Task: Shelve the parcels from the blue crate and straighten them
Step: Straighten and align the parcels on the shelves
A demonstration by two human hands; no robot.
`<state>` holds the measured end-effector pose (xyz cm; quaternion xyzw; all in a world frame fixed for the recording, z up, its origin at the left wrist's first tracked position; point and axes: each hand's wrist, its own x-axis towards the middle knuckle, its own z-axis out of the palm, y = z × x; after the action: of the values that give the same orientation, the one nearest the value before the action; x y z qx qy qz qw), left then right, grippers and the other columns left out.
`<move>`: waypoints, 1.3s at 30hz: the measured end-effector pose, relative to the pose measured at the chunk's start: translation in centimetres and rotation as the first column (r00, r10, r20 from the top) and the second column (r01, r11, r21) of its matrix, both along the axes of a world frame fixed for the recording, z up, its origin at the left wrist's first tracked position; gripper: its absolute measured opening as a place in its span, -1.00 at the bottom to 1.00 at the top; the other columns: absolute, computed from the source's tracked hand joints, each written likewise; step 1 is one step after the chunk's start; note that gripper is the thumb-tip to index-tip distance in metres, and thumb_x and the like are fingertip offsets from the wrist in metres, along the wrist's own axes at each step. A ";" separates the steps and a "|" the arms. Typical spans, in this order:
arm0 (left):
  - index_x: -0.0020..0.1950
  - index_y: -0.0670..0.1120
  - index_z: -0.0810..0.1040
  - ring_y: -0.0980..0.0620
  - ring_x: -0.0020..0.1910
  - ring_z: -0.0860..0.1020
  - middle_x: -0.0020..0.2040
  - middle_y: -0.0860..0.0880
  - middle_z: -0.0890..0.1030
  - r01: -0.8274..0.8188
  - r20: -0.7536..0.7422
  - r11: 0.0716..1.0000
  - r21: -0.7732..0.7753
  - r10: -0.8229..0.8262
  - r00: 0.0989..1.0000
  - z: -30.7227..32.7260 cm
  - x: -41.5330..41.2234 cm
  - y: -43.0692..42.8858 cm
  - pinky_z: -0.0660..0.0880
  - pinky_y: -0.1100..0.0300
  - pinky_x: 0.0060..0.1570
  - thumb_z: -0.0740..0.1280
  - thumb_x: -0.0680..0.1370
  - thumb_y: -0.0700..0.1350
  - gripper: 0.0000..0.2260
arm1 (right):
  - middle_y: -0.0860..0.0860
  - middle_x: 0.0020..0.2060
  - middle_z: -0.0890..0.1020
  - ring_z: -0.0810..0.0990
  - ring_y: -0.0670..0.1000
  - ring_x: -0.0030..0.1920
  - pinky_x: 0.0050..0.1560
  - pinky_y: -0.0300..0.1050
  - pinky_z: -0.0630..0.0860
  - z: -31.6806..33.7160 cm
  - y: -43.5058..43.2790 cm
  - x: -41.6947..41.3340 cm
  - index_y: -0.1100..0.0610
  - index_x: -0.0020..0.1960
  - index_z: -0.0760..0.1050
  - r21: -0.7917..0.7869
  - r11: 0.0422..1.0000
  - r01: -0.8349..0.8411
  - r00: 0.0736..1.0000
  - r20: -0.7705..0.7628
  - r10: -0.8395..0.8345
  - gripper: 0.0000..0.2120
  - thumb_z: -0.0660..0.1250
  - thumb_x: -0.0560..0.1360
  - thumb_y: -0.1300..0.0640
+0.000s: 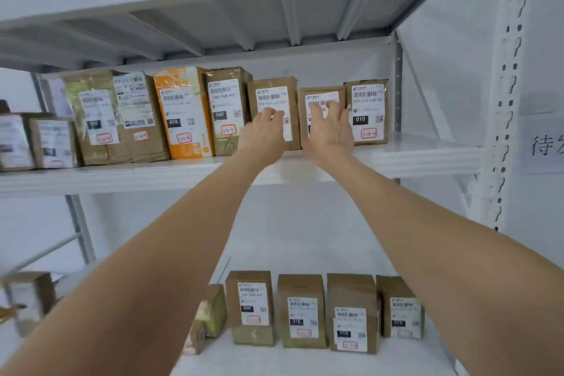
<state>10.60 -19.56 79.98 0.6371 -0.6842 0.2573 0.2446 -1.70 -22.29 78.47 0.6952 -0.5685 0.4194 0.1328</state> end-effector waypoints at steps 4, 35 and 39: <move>0.47 -0.12 0.23 -0.10 0.36 0.33 0.43 -0.09 0.26 -0.034 -0.085 0.999 0.004 0.034 0.996 -2.9 3.4 4.1 0.40 0.01 0.16 0.14 0.57 -0.27 -0.55 | 0.12 0.41 0.21 0.20 0.16 0.40 0.30 -0.02 0.31 -2.2 3.5 3.5 0.04 0.46 0.19 -0.024 0.996 -0.090 0.995 -0.038 0.089 -0.38 0.35 0.47 0.21; 0.50 -0.11 0.16 -0.10 0.39 0.30 0.46 -0.09 0.22 -0.186 -0.049 0.809 0.558 0.255 0.966 -31.3 45.7 21.1 0.39 0.04 0.22 0.18 0.56 -0.23 -0.49 | 0.14 0.39 0.24 0.18 0.17 0.42 0.37 0.02 0.27 -29.6 19.3 44.7 0.09 0.45 0.21 0.487 0.860 -0.154 0.924 -0.237 0.300 -0.43 0.28 0.48 0.24; 0.48 -0.12 0.19 -0.08 0.40 0.28 0.44 -0.08 0.26 -0.172 -0.046 0.791 0.587 0.245 0.968 -33.0 50.1 17.9 0.39 0.05 0.25 0.20 0.54 -0.23 -0.50 | 0.14 0.41 0.22 0.14 0.17 0.46 0.36 0.02 0.28 -31.8 15.5 49.7 0.08 0.46 0.19 0.507 0.847 -0.158 0.914 -0.249 0.320 -0.39 0.32 0.47 0.20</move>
<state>60.70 -1.67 46.96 0.7669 -0.6393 0.0242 0.0503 47.95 -6.76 46.66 0.8315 -0.5319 0.1599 -0.0046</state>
